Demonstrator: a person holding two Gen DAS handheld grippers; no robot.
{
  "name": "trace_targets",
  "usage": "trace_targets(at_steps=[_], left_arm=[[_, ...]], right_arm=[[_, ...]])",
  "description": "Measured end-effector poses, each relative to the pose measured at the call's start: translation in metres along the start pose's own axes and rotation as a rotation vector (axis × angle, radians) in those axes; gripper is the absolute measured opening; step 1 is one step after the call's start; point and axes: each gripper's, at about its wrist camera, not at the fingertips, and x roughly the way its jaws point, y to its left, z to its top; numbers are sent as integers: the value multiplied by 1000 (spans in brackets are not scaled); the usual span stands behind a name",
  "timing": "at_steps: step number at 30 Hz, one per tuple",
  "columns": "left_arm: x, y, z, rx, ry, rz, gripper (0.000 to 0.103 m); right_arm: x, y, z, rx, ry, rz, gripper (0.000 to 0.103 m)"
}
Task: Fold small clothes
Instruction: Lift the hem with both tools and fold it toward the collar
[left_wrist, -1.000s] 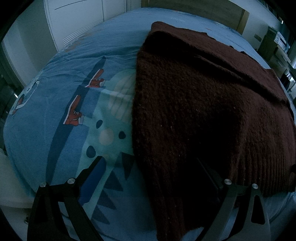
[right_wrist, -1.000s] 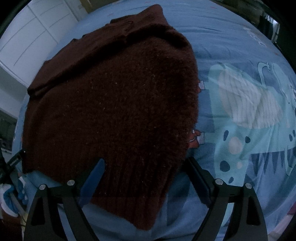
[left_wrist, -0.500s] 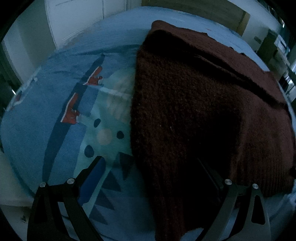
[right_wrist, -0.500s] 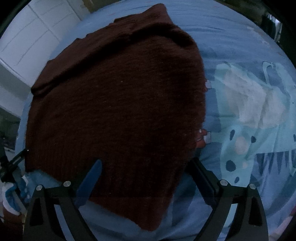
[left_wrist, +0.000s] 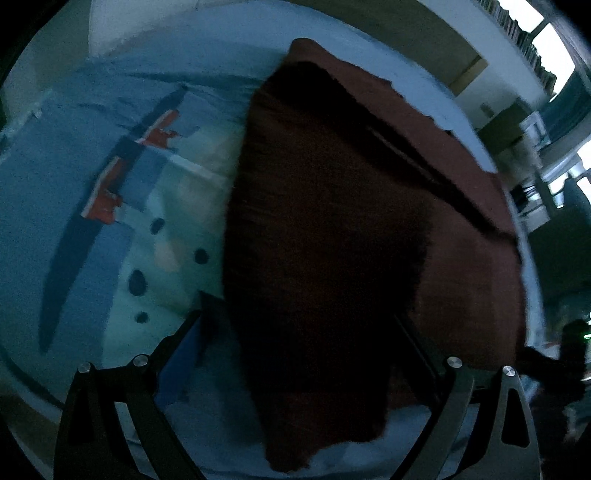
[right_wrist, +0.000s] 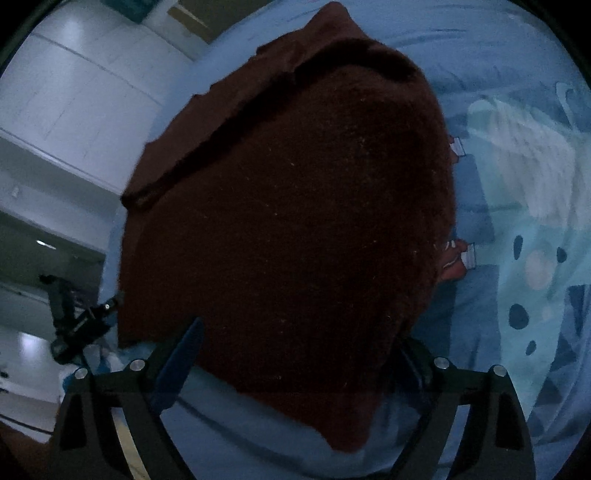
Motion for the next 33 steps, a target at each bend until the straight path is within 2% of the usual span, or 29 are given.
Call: trace_targets(at_steps=[6, 10, 13, 15, 17, 19, 25, 28, 33], left_arm=[[-3, 13, 11, -60, 40, -145, 91], [-1, 22, 19, -110, 79, -218, 78], [0, 29, 30, -162, 99, -259, 74], [-3, 35, 33, -193, 121, -299, 66], [1, 34, 33, -205, 155, -342, 57], [5, 33, 32, -212, 180, -372, 54], [10, 29, 36, -231, 226, -479, 54], [9, 30, 33, -234, 238, -496, 54], [4, 44, 34, -252, 226, -492, 39]], right_arm=[[-8, -13, 0, 42, -22, 77, 80], [-12, -29, -1, 109, -29, 132, 71], [-17, -40, -3, 157, -44, 158, 62], [-18, -45, -5, 187, -53, 170, 58], [-17, -48, -7, 202, -54, 176, 58], [-17, -50, -7, 211, -51, 186, 58], [-12, -55, -9, 236, -5, 289, 58], [-8, -49, -10, 218, 30, 338, 58], [-4, -47, -9, 231, 34, 349, 55]])
